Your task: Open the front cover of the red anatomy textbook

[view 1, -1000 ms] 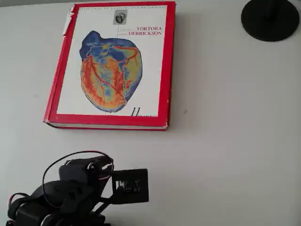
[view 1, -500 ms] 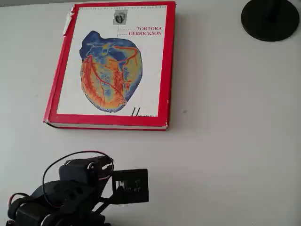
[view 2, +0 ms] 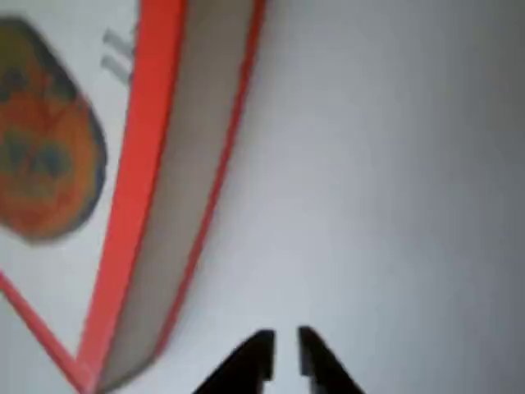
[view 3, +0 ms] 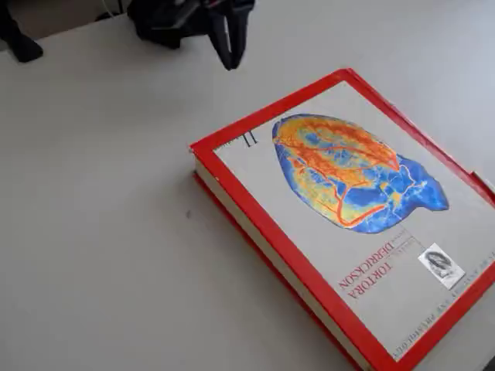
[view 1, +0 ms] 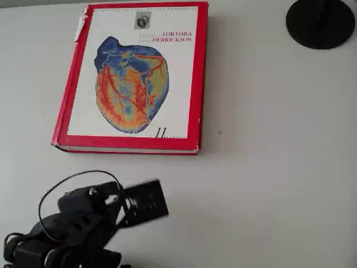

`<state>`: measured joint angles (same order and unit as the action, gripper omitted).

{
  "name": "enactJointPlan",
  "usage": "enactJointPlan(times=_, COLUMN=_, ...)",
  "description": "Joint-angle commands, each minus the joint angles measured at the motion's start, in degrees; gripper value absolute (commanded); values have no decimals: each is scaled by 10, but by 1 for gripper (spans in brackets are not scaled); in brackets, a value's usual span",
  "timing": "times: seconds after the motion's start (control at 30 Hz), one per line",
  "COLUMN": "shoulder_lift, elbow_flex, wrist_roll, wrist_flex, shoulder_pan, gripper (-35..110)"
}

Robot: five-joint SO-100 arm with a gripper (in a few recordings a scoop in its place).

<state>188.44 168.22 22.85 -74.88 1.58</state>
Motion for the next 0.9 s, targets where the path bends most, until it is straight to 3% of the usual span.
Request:
enactJointPlan(times=0.0, shoulder_lift=1, elbow_flex=33, wrist_roll=129, wrist_flex=-16, shoulder_pan=98, gripper=4)
enactJointPlan(times=0.13, shoulder_lift=1, elbow_flex=33, wrist_roll=136, wrist_flex=-12, shoulder_pan=74, gripper=4)
enactJointPlan(times=0.33, shoulder_lift=-1, elbow_flex=62, wrist_roll=149, wrist_flex=117, shoulder_pan=-134, gripper=4)
enactJointPlan(times=0.43, shoulder_lift=-1, elbow_flex=77, wrist_roll=83, wrist_flex=185, shoulder_pan=-210, gripper=9)
enactJointPlan(times=0.67, shoulder_lift=-35, elbow_flex=45, wrist_roll=25, wrist_flex=231, shoulder_pan=-204, gripper=18)
enactJointPlan(times=0.87, shoulder_lift=-343, elbow_flex=-93, wrist_roll=-33, wrist_flex=345, shoulder_pan=-232, gripper=19)
